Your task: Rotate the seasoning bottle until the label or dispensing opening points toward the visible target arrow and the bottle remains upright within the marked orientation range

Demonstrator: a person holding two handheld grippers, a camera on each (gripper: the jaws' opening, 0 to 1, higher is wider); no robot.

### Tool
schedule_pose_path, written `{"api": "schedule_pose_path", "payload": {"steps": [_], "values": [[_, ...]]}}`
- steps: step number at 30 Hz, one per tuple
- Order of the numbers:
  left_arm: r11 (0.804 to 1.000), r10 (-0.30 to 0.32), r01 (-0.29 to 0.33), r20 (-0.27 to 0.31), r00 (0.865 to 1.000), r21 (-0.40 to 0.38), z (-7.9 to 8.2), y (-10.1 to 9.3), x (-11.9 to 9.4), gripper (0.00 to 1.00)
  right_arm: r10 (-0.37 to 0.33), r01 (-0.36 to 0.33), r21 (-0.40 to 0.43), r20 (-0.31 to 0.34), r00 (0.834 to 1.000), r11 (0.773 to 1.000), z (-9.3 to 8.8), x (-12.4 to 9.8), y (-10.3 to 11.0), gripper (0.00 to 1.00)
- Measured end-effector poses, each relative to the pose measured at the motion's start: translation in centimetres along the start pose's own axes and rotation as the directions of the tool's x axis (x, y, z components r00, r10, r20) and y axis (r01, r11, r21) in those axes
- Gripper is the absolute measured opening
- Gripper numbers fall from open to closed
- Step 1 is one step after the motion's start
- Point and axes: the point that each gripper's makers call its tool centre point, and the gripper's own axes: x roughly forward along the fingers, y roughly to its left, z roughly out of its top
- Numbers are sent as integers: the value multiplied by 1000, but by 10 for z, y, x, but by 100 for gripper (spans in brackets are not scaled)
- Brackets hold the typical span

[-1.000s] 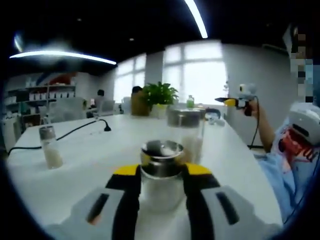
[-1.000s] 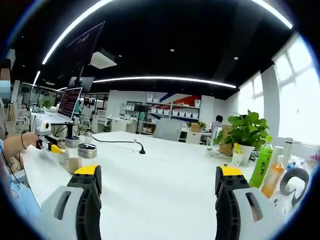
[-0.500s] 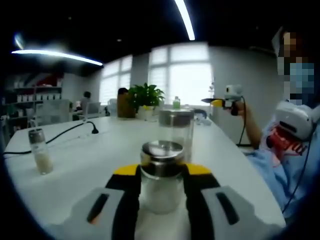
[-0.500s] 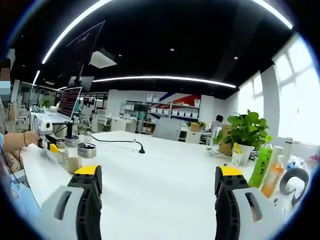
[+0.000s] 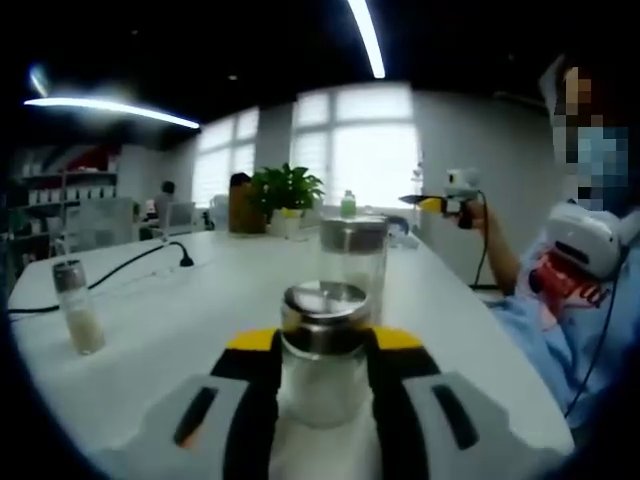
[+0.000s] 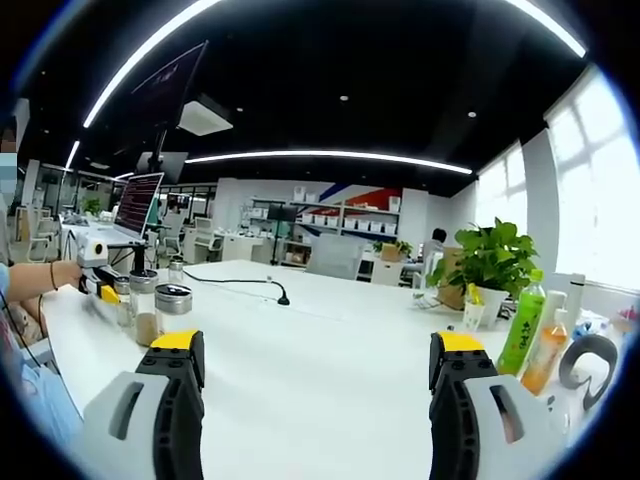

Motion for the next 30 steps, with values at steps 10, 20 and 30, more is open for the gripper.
{"api": "schedule_pose_path", "payload": {"steps": [10, 20, 30], "values": [[1000, 4, -6, 75, 997, 24, 12, -3, -1, 47, 0, 0, 8, -6, 1000, 1000, -1, 1, 0, 96], [986, 155, -160, 106, 982, 42, 29, 3, -17, 82, -6, 6, 10, -15, 1000, 1000, -3, 1, -2, 96], [963, 268, -264, 124, 955, -48, 30, -6, -32, 95, 5, -5, 9, -19, 1000, 1000, -3, 2, 2, 96]]}}
